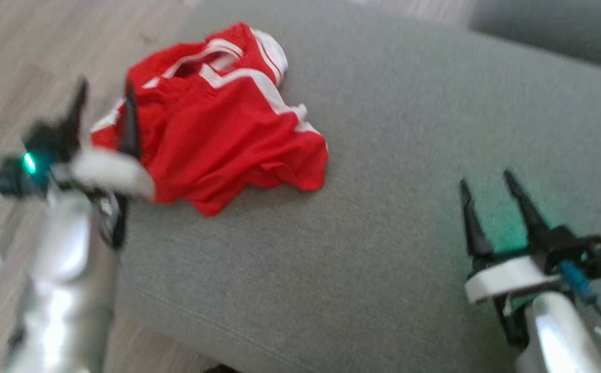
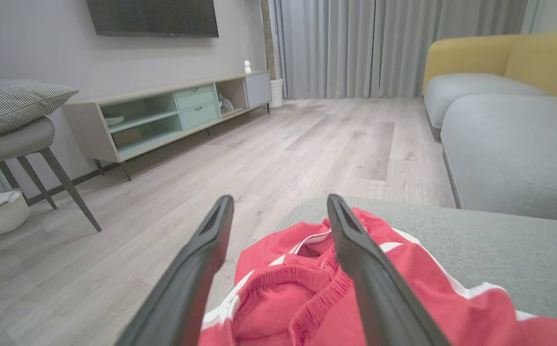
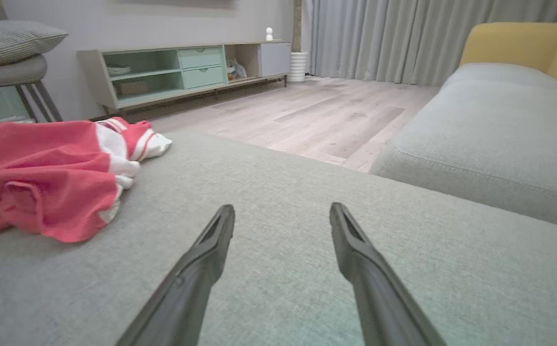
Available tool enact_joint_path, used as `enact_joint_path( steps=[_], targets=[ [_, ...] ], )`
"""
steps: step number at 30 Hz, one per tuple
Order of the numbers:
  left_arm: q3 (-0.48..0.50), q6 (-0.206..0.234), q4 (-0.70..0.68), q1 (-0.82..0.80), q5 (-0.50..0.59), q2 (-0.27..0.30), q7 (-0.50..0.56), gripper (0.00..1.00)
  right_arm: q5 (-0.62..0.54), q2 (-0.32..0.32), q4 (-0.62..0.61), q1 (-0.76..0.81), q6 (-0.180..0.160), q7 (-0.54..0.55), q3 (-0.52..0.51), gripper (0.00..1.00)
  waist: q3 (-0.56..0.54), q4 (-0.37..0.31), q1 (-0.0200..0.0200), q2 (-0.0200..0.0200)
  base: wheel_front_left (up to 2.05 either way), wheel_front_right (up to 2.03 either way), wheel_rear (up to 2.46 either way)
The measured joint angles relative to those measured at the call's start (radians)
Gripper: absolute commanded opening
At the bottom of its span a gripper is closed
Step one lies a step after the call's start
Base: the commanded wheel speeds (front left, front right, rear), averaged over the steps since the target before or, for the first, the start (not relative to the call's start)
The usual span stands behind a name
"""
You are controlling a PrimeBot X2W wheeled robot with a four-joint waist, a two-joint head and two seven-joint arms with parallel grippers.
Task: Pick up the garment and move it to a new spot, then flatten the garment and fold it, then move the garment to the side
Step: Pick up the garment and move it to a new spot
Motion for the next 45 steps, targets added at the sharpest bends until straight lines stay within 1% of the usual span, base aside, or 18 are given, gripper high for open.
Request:
enact_joint_path(
  steps=[2,5,7,10,13,15,17,18,19,20,25,30,32,36,40,42,45],
  targets=[
    [0.006,-0.010,0.089,-0.110,-0.036,0.016,0.057,1.00,0.008,-0.001,-0.006,-0.032,0.000,0.000,-0.019,1.00,0.043,-0.012,0.0001,0.0000,0.00,0.00,0.00],
    [-0.004,-0.019,0.214,-0.247,-0.087,0.021,0.165,1.00,0.007,-0.027,-0.018,-0.087,0.000,0.000,-0.024,1.00,0.108,-0.032,0.0002,0.0000,0.00,0.00,0.00],
    [-0.040,-0.020,0.273,-0.303,-0.120,0.028,0.219,1.00,0.007,-0.037,-0.024,-0.114,0.000,0.000,-0.023,1.00,0.147,-0.049,0.0003,0.0000,0.00,0.00,0.00],
    [-0.127,-0.026,0.328,-0.343,-0.194,0.039,0.296,1.00,0.007,-0.048,-0.031,-0.131,0.000,0.000,-0.015,1.00,0.195,-0.080,0.0002,0.0000,0.00,0.00,0.00],
    [-0.214,-0.026,0.359,-0.350,-0.283,0.048,0.387,1.00,0.007,-0.050,-0.047,-0.146,0.000,-0.009,-0.002,1.00,0.227,-0.115,0.0000,0.0000,0.00,0.00,0.00],
    [-0.260,-0.026,0.372,-0.350,-0.330,0.071,0.429,1.00,0.007,-0.050,-0.055,-0.158,0.000,-0.010,0.000,1.00,0.243,-0.136,-0.0001,0.0000,0.00,0.00,0.00],
    [-0.294,-0.026,0.375,-0.349,-0.360,0.106,0.441,1.00,0.008,-0.050,-0.060,-0.168,0.000,-0.010,0.000,1.00,0.255,-0.152,-0.0001,0.0000,0.00,0.00,0.00],
    [-0.305,-0.026,0.375,-0.349,-0.376,0.119,0.440,0.47,0.008,-0.050,-0.063,-0.170,0.000,-0.010,0.000,1.00,0.259,-0.158,-0.0001,0.0000,0.00,0.00,0.00],
    [-0.321,-0.026,0.375,-0.349,-0.389,0.131,0.430,0.05,0.008,-0.050,-0.065,-0.170,0.000,-0.010,0.000,1.00,0.262,-0.162,-0.0001,0.0000,0.00,0.00,0.00],
    [-0.332,-0.026,0.374,-0.349,-0.397,0.139,0.410,0.00,0.008,-0.050,-0.067,-0.170,0.000,-0.010,-0.001,1.00,0.265,-0.165,-0.0001,0.0000,0.00,0.00,0.00],
    [-0.390,-0.026,0.360,-0.347,-0.468,0.156,0.351,0.00,0.008,-0.050,-0.061,-0.170,0.000,-0.010,-0.008,1.00,0.255,-0.160,-0.0001,0.0000,0.00,0.00,0.00],
    [-0.459,-0.026,0.284,-0.348,-0.540,0.181,0.310,0.00,0.016,-0.048,-0.026,-0.165,0.000,-0.010,-0.009,1.00,0.214,-0.155,-0.0001,0.0000,0.00,0.00,0.00],
    [-0.487,-0.026,0.243,-0.351,-0.560,0.205,0.295,0.00,0.028,-0.041,-0.012,-0.159,0.000,-0.010,-0.006,1.00,0.188,-0.156,-0.0001,0.0000,0.00,0.00,0.00],
    [-0.549,-0.026,0.127,-0.376,-0.589,0.273,0.282,0.00,0.055,-0.024,-0.009,-0.130,0.000,-0.009,-0.004,1.00,0.130,-0.168,-0.0003,0.0000,0.00,0.00,0.00],
    [-0.638,-0.026,-0.046,-0.427,-0.599,0.336,0.300,0.00,0.088,-0.016,-0.017,-0.104,0.000,-0.009,-0.003,1.00,0.070,-0.201,-0.0004,0.0000,0.00,0.00,0.00],
    [-0.668,-0.026,-0.125,-0.463,-0.608,0.367,0.323,0.00,0.132,-0.016,-0.025,-0.097,0.000,-0.009,0.007,1.00,0.048,-0.231,-0.0004,0.0000,0.00,0.00,0.00],
    [-0.700,-0.026,-0.213,-0.513,-0.633,0.388,0.360,0.00,0.183,-0.016,-0.037,-0.082,0.000,-0.008,0.032,1.00,0.017,-0.288,-0.0004,0.0000,0.00,0.00,0.00]
  ],
)
